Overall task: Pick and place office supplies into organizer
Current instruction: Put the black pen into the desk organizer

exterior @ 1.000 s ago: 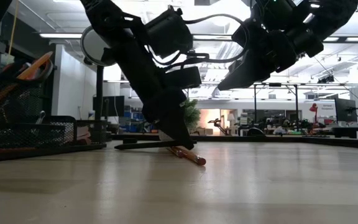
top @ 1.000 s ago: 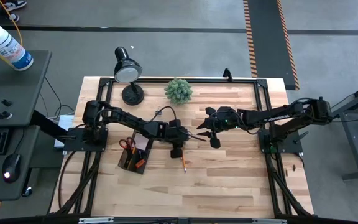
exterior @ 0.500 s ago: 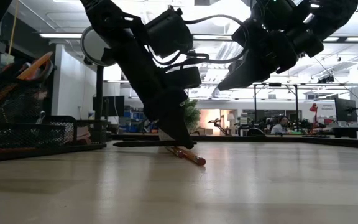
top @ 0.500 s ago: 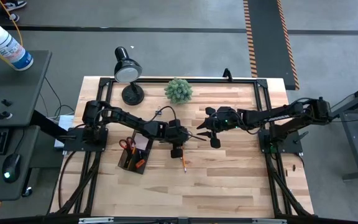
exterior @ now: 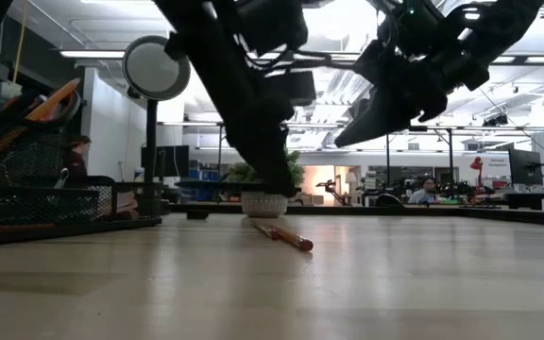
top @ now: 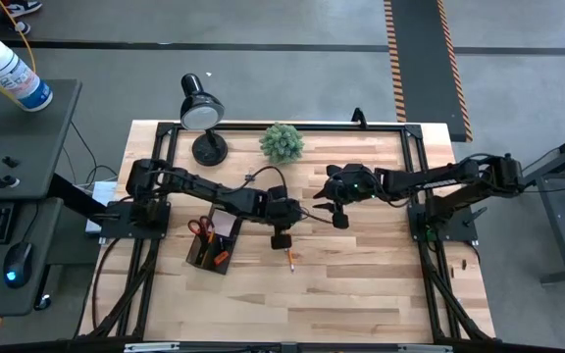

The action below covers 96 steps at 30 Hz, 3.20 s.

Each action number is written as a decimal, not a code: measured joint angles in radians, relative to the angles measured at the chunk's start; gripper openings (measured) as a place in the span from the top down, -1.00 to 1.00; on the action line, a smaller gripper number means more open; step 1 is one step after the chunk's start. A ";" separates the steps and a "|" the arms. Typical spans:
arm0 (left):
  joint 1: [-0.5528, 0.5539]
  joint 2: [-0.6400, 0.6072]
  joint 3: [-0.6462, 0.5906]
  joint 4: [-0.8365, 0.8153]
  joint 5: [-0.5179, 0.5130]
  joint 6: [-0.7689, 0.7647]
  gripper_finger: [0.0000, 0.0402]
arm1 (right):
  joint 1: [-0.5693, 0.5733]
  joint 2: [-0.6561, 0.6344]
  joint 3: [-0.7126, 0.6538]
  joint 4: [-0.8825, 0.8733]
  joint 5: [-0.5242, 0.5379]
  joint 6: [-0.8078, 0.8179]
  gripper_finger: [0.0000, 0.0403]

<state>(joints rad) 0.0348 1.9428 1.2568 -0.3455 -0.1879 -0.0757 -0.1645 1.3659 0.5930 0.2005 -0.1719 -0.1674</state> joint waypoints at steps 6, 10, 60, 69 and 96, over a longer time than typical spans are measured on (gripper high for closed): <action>-0.072 -0.070 -0.004 -0.033 -0.124 -0.010 0.94 | -0.026 0.000 0.000 -0.021 -0.003 -0.007 0.42; -0.108 -0.167 -0.063 -0.040 -0.215 -0.069 0.93 | -0.028 0.000 0.000 0.002 -0.053 -0.009 0.42; -0.737 -0.668 -0.435 -0.217 -1.297 -0.997 0.96 | 0.054 0.004 -0.214 0.568 -0.108 0.141 0.42; -0.812 -0.646 -0.436 -0.367 -1.248 -1.130 0.96 | 0.054 0.004 -0.214 0.568 -0.108 0.142 0.42; -0.990 -0.647 -0.731 -0.219 -1.360 -1.369 0.98 | 0.054 0.003 -0.214 0.585 -0.017 0.239 0.42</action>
<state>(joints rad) -0.9551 1.2961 0.5261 -0.5649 -1.5484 -1.4445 -0.1101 1.3693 0.3786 0.7853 -0.1890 0.0715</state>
